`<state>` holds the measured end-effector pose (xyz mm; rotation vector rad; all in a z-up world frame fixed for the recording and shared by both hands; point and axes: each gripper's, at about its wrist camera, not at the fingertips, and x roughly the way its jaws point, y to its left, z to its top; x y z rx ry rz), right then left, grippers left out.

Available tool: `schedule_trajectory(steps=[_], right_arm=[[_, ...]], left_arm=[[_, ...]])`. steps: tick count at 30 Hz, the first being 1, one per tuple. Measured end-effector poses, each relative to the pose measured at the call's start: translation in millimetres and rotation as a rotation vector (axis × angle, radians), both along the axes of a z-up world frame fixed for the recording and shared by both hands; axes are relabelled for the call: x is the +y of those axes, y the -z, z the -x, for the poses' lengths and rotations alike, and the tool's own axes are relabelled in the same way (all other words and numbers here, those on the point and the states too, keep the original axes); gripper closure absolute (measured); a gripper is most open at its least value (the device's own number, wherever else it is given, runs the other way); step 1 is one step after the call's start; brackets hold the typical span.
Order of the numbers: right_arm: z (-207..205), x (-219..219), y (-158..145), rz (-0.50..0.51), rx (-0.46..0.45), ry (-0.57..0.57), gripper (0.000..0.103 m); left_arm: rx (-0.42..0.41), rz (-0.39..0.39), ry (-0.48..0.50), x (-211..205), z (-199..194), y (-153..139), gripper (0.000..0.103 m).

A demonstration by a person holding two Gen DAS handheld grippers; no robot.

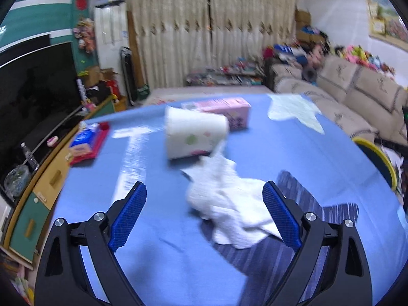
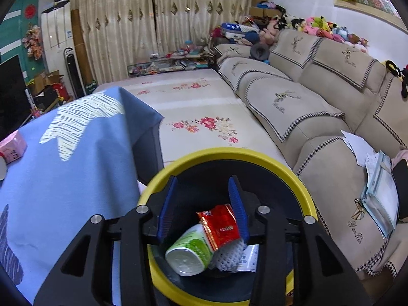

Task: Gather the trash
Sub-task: 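Grasp the crumpled white tissue with the left gripper, then carry the white tissue over the bin and open the left gripper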

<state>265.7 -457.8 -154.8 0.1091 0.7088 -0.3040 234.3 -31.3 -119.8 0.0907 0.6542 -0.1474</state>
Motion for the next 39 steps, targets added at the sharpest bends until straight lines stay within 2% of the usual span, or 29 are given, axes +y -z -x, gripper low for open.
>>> schedule_trajectory(steps=[3, 9, 17, 20, 25, 28, 30, 32, 35, 39], right_arm=[[3.2, 3.9, -4.2, -0.003, -0.012, -0.019, 0.061], [9.9, 3.8, -6.8, -0.013, -0.022, -0.031, 0.06], [13.4, -3.9, -3.0, -0.033, -0.022, -0.03, 0.058], [13.1, -3.5, -2.1, -0.037, -0.022, -0.032, 0.058], [12.8, -4.5, -1.3, -0.039, -0.023, -0.031, 0.058], [14.9, -4.7, -1.5, -0.044, -0.028, -0.028, 0.058], [16.5, -5.1, -2.0, -0.046, -0.031, -0.029, 0.058], [19.3, -6.0, -2.7, -0.05, -0.036, -0.03, 0.058], [23.8, -7.6, -4.7, -0.056, -0.045, -0.031, 0.058], [32.8, -11.5, -9.6, -0.071, -0.065, -0.031, 0.058]], left_arm=[[0.059, -0.004, 0.028, -14.9, -9.7, 7.6, 0.012], [0.131, -0.016, 0.022, -24.6, -26.8, 20.3, 0.012], [0.17, -0.031, 0.013, -31.0, -41.4, 28.2, 0.013], [0.184, -0.035, 0.017, -34.9, -44.5, 29.9, 0.019], [0.21, -0.037, 0.03, -42.0, -47.7, 33.4, 0.039], [0.208, -0.046, 0.034, -44.9, -47.9, 33.8, 0.056], [0.201, -0.055, 0.033, -45.5, -46.5, 32.7, 0.076], [0.203, -0.045, 0.034, -44.6, -45.7, 30.6, 0.088], [0.207, -0.019, 0.04, -44.5, -42.3, 23.5, 0.092], [0.165, -0.02, 0.074, -57.6, -30.8, 1.8, 0.092]])
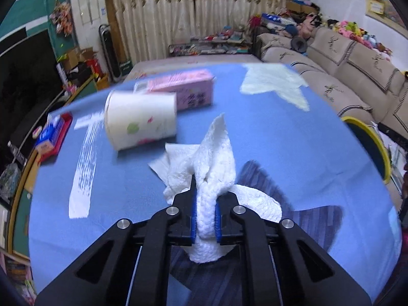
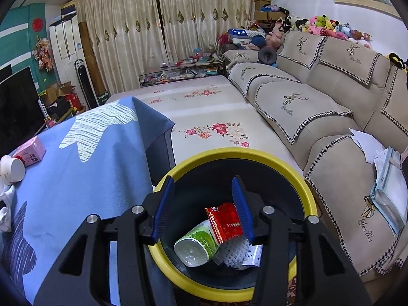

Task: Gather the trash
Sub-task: 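Carry the white tissue over the bin and open the left gripper, then move both grippers back over the table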

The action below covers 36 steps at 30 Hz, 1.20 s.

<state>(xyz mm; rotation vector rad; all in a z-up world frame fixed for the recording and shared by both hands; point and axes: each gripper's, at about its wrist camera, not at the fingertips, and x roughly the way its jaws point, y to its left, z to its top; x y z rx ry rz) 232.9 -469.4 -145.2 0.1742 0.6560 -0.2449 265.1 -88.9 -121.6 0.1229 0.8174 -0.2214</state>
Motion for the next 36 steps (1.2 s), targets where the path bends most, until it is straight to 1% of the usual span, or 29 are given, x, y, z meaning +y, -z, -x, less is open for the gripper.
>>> schedule_trajectory(steps=[4, 7, 13, 16, 19, 22, 25, 28, 31, 32, 34, 35, 36], right_arm=[[10.5, -5.6, -2.5, -0.016, -0.014, 0.007, 0.058], [21.6, -14.5, -1.3, -0.035, -0.017, 0.017, 0.058], [45.7, -36.9, 2.2, -0.046, -0.015, 0.068, 0.057], [59.3, -50.5, 6.2, -0.069, -0.014, 0.103, 0.056], [71.9, -63.9, 10.0, -0.082, -0.017, 0.138, 0.056], [81.7, -74.5, 13.4, -0.089, -0.019, 0.164, 0.055], [93.2, -87.3, 14.8, -0.094, -0.021, 0.197, 0.053], [103.6, -97.8, 17.0, -0.1, -0.026, 0.231, 0.052], [113.8, -108.8, 21.6, -0.114, -0.024, 0.26, 0.051], [116.1, -111.9, 22.8, -0.117, -0.022, 0.265, 0.051], [119.1, -115.2, 25.5, -0.121, -0.018, 0.274, 0.051], [120.5, -116.5, 26.9, -0.125, -0.016, 0.278, 0.051], [121.2, -117.9, 27.6, -0.127, -0.016, 0.279, 0.051]], left_arm=[[-0.037, 0.011, 0.066, -28.1, 9.6, -26.5, 0.092], [-0.045, 0.039, 0.148, -62.7, 11.6, -43.8, 0.092], [-0.045, 0.056, 0.301, -141.3, 10.0, -58.9, 0.092], [-0.035, 0.065, 0.382, -192.3, 6.1, -63.3, 0.092], [-0.017, 0.067, 0.44, -234.5, 1.7, -64.8, 0.092], [-0.005, 0.049, 0.5, -284.5, -2.3, -61.1, 0.092], [0.024, 0.032, 0.54, -328.5, -7.2, -52.2, 0.092], [0.058, 0.017, 0.563, -367.8, -17.2, -39.1, 0.092], [0.085, -0.002, 0.569, -394.4, -26.0, -21.6, 0.092], [0.095, -0.012, 0.568, -405.6, -29.2, -15.7, 0.091], [0.107, -0.021, 0.565, -414.7, -34.5, -6.8, 0.088], [0.112, -0.025, 0.554, -419.4, -36.9, -2.2, 0.084], [0.119, -0.025, 0.546, -421.5, -39.1, 2.4, 0.074]])
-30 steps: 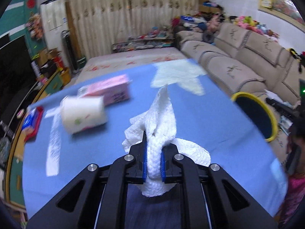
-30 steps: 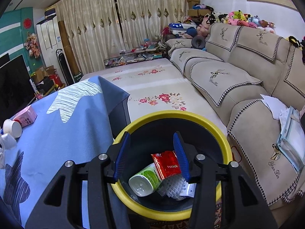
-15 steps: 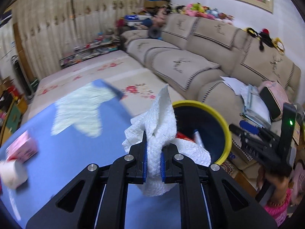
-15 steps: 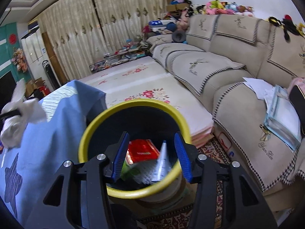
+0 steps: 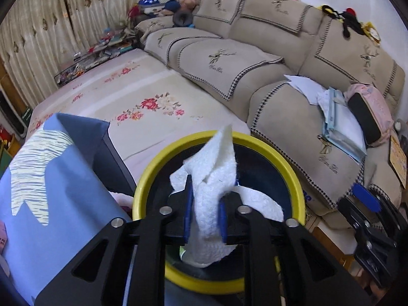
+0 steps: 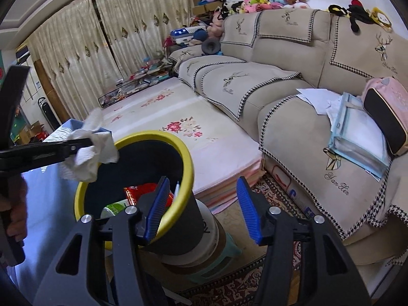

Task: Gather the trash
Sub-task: 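Move both grippers back over the table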

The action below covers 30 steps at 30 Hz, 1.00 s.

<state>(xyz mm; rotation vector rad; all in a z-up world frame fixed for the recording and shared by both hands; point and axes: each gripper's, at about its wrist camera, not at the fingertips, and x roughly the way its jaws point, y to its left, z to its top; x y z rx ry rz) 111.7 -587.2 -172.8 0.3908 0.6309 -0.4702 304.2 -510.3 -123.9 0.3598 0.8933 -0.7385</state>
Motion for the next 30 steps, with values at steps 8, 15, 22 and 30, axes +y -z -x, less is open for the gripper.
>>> schedule_trajectory(steps=[8, 15, 22, 30], right_arm=[[-1.1, 7.1, -1.6, -0.002, -0.003, -0.017, 0.05], [-4.9, 20.0, -7.1, 0.009, -0.005, -0.039, 0.049], [-22.2, 52.4, -21.1, 0.044, -0.008, -0.11, 0.047], [-65.0, 125.4, -50.0, 0.109, -0.026, -0.278, 0.042]], left_arm=[[0.015, 0.03, -0.03, 7.8, -6.5, 5.8, 0.027], [-0.044, 0.173, -0.086, 95.4, 24.7, -45.4, 0.017], [-0.146, 0.237, -0.249, 235.9, 57.5, -73.1, 0.013], [-0.349, 0.215, -0.565, 419.0, 93.1, -82.9, 0.011]])
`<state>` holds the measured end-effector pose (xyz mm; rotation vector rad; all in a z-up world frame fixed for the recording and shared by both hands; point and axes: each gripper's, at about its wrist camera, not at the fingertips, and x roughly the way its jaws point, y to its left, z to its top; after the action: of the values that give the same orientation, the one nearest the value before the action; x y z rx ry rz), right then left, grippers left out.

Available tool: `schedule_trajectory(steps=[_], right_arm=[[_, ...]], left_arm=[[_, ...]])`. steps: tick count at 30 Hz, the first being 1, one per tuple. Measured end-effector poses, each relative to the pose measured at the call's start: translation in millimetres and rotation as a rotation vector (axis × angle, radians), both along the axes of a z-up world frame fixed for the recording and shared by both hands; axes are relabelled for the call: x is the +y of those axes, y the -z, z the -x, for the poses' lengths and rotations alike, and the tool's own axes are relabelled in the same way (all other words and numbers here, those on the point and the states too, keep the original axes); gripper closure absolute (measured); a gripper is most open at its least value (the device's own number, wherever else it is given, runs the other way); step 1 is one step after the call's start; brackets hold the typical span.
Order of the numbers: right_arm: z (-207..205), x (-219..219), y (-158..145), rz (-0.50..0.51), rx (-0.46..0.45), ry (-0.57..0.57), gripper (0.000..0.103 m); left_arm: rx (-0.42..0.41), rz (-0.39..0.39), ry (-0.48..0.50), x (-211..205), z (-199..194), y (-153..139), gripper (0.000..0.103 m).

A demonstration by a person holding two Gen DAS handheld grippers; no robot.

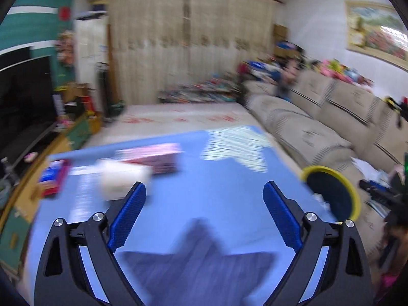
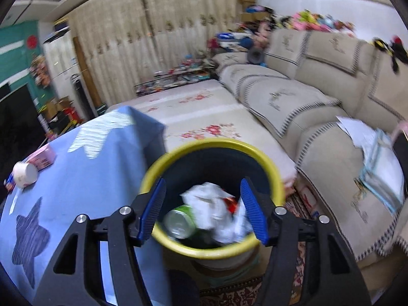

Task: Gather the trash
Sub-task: 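Move both grippers back over the table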

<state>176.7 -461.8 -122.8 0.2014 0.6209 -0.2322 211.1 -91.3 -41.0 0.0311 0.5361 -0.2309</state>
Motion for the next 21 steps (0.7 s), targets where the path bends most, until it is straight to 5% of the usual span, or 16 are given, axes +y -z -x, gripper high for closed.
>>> schedule_trajectory(steps=[8, 14, 21], right_arm=[[-57.6, 111.5, -29.8, 0.014, -0.006, -0.239, 0.04], [-91.7, 213.9, -43.3, 0.005, 0.001, -0.41, 0.039], [-119.9, 324.6, -36.1, -0.032, 0.034, -0.562, 0.03]], left_arm=[[-0.053, -0.037, -0.278, 142.9, 3.9, 19.6, 0.011], [-0.07, -0.059, -0.391, 190.1, 7.6, 36.0, 0.011], [-0.16, -0.034, -0.475, 225.1, 34.5, 21.2, 0.007]])
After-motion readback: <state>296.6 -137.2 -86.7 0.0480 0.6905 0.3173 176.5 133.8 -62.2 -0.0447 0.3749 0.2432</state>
